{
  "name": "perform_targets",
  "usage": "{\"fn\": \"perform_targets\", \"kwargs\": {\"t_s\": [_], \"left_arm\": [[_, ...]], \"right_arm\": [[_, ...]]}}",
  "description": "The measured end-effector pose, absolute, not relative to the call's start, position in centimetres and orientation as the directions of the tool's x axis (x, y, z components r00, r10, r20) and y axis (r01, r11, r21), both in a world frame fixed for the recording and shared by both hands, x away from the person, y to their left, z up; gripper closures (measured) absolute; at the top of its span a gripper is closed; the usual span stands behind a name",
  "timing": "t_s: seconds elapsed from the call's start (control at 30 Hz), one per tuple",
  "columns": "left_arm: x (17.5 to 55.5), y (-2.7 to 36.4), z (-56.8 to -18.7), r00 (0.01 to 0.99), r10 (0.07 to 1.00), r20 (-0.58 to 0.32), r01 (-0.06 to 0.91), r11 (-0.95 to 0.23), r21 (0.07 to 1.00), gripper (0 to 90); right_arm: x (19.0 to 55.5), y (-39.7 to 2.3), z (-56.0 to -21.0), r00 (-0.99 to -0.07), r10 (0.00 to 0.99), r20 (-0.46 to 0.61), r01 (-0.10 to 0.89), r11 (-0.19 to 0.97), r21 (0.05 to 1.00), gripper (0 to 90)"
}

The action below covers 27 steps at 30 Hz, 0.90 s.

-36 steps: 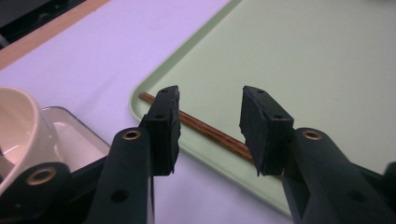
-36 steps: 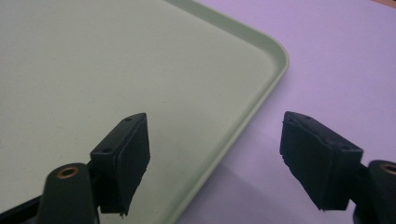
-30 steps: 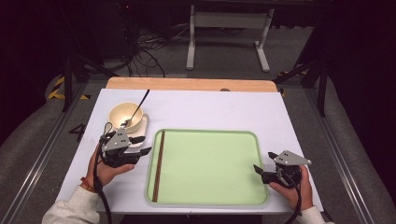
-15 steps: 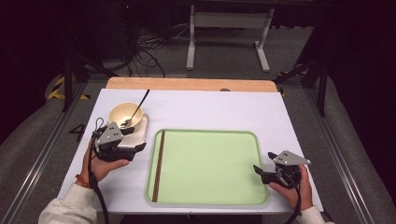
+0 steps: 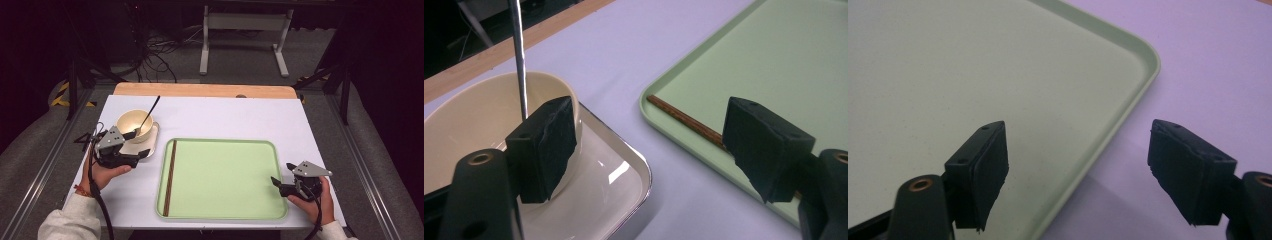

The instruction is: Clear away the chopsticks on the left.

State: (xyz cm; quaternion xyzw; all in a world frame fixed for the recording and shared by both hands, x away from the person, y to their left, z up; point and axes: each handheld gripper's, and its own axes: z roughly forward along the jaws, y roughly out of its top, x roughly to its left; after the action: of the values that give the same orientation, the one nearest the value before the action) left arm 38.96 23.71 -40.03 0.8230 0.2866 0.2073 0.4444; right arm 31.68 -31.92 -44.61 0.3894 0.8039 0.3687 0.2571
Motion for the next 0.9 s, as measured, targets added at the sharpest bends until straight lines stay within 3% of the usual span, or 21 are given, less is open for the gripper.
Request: {"fn": "perform_targets", "kwargs": {"t_s": [0.4,0.9], "left_arm": [[40.2,25.3,-39.8,0.712,0.697,0.088,0.319,-0.432,0.843,19.9],[42.1,25.5,-39.8,0.689,0.721,0.072,0.349,-0.417,0.839,24.2]], "right_arm": [[31.6,-32.0,-44.4,-0.564,0.816,-0.129,0.425,0.421,0.802,24.5],[31.6,-32.0,-44.5,-0.561,0.817,-0.129,0.424,0.418,0.803,24.4]]}}
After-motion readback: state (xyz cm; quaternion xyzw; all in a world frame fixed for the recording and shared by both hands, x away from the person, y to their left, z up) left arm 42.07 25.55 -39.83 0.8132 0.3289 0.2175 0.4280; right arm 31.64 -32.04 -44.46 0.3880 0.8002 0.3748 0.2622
